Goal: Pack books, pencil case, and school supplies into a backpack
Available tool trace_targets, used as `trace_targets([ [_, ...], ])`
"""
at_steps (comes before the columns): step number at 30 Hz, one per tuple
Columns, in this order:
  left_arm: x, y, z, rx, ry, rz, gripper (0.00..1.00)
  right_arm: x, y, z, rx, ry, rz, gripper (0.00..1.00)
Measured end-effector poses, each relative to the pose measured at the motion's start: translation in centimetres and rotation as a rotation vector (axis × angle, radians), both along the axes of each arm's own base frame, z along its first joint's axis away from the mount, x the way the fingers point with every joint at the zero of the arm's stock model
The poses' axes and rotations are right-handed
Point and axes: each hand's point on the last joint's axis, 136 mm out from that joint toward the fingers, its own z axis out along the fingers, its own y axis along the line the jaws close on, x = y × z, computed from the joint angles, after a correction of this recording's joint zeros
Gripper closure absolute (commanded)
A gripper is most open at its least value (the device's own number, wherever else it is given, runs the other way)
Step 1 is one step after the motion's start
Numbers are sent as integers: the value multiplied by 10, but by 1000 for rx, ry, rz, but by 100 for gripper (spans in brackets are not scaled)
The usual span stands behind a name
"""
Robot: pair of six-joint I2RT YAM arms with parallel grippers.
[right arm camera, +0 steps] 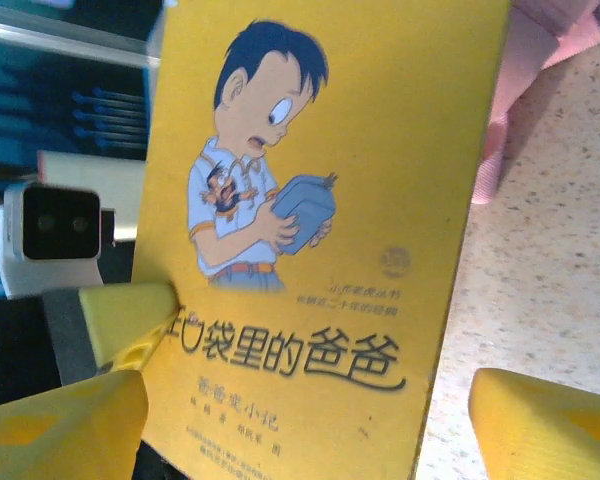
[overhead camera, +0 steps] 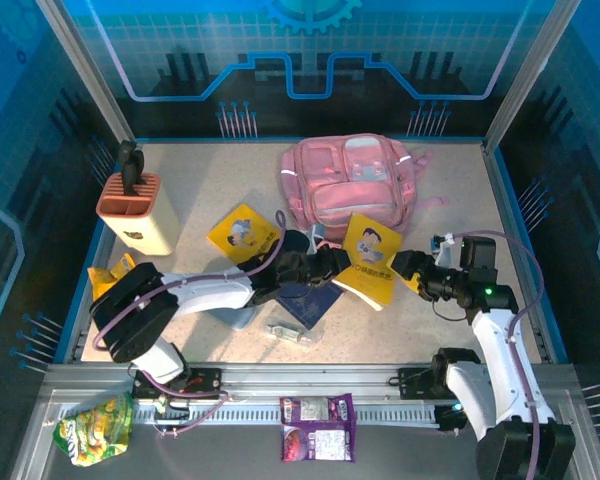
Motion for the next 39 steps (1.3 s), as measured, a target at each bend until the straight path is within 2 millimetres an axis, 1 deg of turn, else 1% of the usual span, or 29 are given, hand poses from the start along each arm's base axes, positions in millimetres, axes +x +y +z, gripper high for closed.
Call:
trace_targets([
  [4, 2, 0, 38, -51, -79, 0, 100, -1, 6, 8, 64, 4, 14, 0],
  [9, 6, -5, 75, -110, -149, 5, 100, 7, 15, 27, 178, -34, 28, 0],
  [12, 8, -8, 90, -126, -186, 12, 100, 13, 23, 43, 250, -70, 45, 0],
  [14, 9, -10, 96, -134, -199, 20, 100, 16, 28, 57, 295, -98, 56, 1],
  [16, 9, -10, 97, -131, -207, 27, 100, 18, 30, 74, 330, -142, 63, 6],
  [18, 10, -8, 92, -104, -211, 37, 100, 18, 30, 86, 349, -171, 67, 15],
  [22, 13, -3, 84, -55, -216, 58, 100, 17, 30, 96, 368, -186, 61, 47],
  [26, 14, 0, 83, -35, -221, 70, 100, 20, 30, 95, 375, -170, 56, 73],
  [27, 14, 1, 84, -32, -226, 73, 100, 20, 30, 94, 376, -165, 55, 80],
  [29, 15, 2, 84, -25, -236, 75, 100, 21, 30, 91, 371, -158, 55, 92],
  [30, 15, 2, 84, -20, -238, 76, 97, 21, 30, 89, 363, -154, 56, 96],
  [32, 14, 3, 82, -6, -242, 74, 82, 21, 30, 86, 346, -149, 59, 100],
  [36, 13, 4, 76, 30, -260, 63, 56, 19, 29, 88, 298, -155, 64, 100],
  [39, 11, 7, 68, 94, -289, 40, 44, 17, 26, 87, 245, -158, 58, 100],
])
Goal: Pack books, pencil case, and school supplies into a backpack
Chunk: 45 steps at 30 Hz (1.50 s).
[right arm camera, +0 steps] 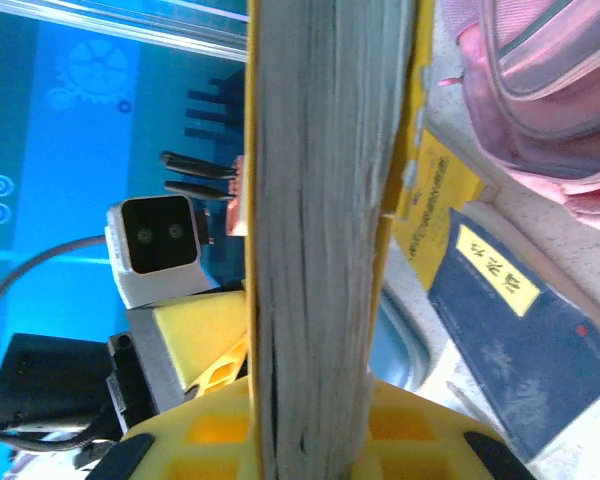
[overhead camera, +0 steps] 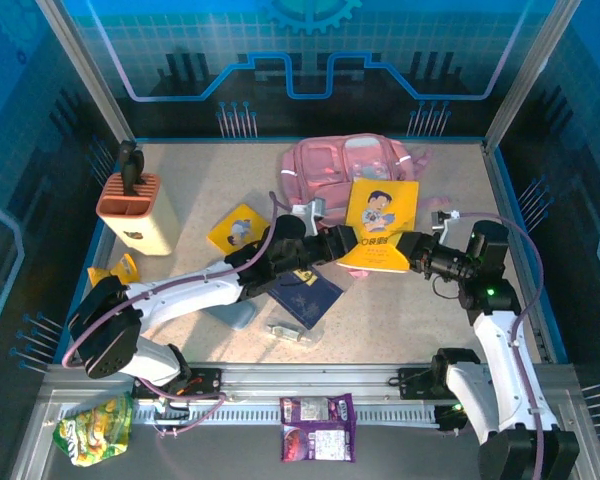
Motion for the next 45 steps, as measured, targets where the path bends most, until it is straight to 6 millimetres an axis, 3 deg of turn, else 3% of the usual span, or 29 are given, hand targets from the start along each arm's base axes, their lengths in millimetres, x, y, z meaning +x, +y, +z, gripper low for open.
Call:
trace_targets([
  [4, 0, 16, -15, 192, -64, -23, 38, -6, -7, -12, -83, 43, -23, 99],
  [9, 14, 32, -7, 443, -252, -61, 37, -18, -20, -25, -230, 95, -56, 97],
  [14, 35, 24, -8, 646, -418, -155, 36, -32, -32, -39, -329, 147, -76, 96],
  [25, 74, -5, -96, 973, -506, -418, 30, -46, -57, -57, -443, 244, -152, 93],
  [35, 117, -29, -125, 1095, -590, -472, 30, -42, -75, -65, -481, 286, -216, 92],
  [45, 165, -22, -157, 1151, -532, -460, 32, -37, -76, -66, -471, 293, -215, 92],
])
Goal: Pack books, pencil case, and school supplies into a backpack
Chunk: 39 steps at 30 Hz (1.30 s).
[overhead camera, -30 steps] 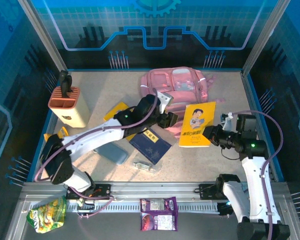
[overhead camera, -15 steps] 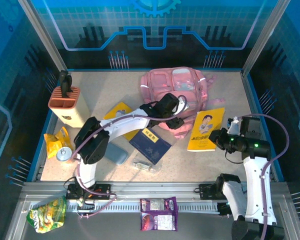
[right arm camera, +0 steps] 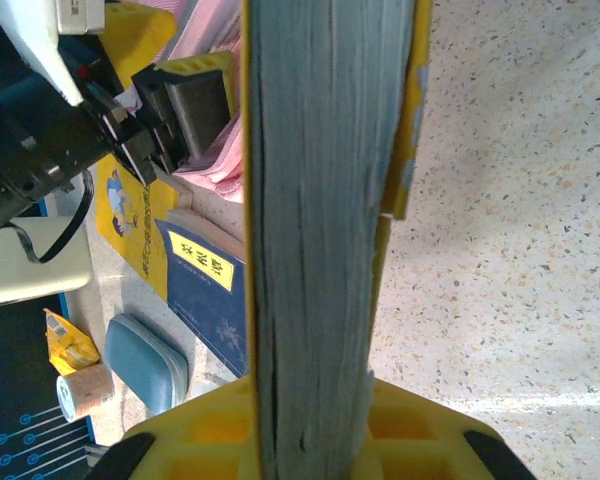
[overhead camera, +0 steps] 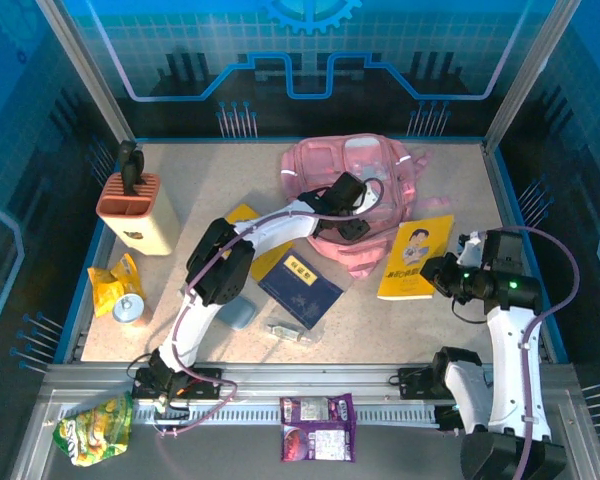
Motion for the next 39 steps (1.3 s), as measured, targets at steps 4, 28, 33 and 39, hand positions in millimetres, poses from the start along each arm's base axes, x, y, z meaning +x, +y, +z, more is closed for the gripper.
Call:
trace_targets([
  [4, 3, -2, -12, 24, 22, -13, 32, 2, -1, -1, 4, 6, -2, 92],
  [28, 8, 0, 33, 61, -75, -49, 100, 6, -2, 13, -3, -40, -7, 92],
  [33, 20, 0, 82, 17, -155, -28, 100, 6, 0, 18, 12, -50, 4, 91],
  [39, 33, 1, 121, -6, -231, -7, 100, 9, 5, 16, 34, -36, 27, 91],
])
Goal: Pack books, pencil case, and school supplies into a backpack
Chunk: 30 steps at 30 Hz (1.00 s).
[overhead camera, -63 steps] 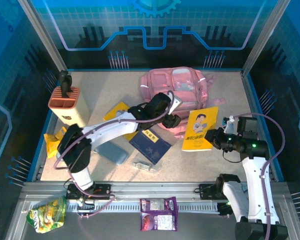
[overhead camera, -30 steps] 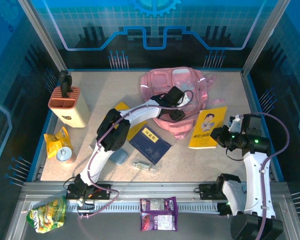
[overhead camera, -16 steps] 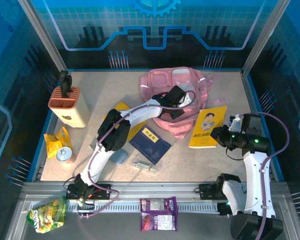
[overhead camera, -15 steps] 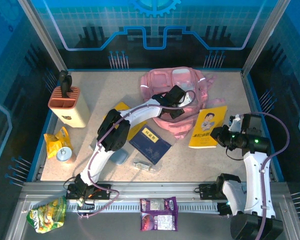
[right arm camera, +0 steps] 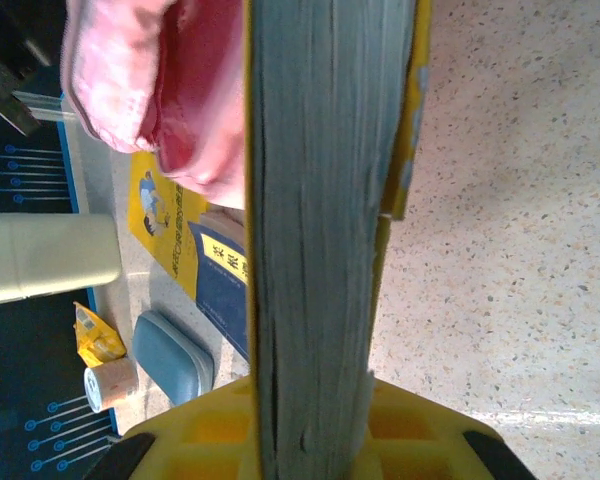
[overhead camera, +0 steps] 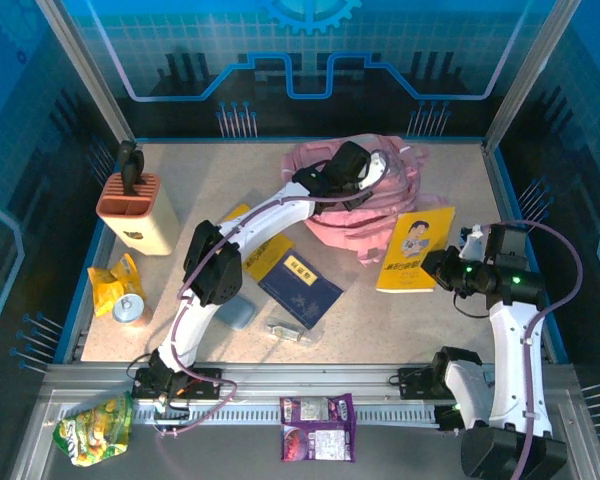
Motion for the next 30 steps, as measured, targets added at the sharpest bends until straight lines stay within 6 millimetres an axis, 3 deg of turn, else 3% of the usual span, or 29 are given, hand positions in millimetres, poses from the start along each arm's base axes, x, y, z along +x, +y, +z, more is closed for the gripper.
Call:
trace_targets([
  [7, 1, -1, 14, -16, -9, -9, 100, 2, 5, -3, 29, -17, 13, 90],
  [14, -4, -3, 22, -34, 0, -34, 100, 14, 35, -23, 105, 12, 101, 90],
  [20, -12, -5, 28, -52, 17, -60, 100, 53, 62, -39, 146, -21, 165, 89],
  [26, -17, -8, 34, -88, 35, -71, 100, 111, 68, -61, 180, -59, 144, 90],
  [30, -17, -9, 35, -91, 38, -76, 100, 134, 72, -80, 189, -64, 130, 87],
])
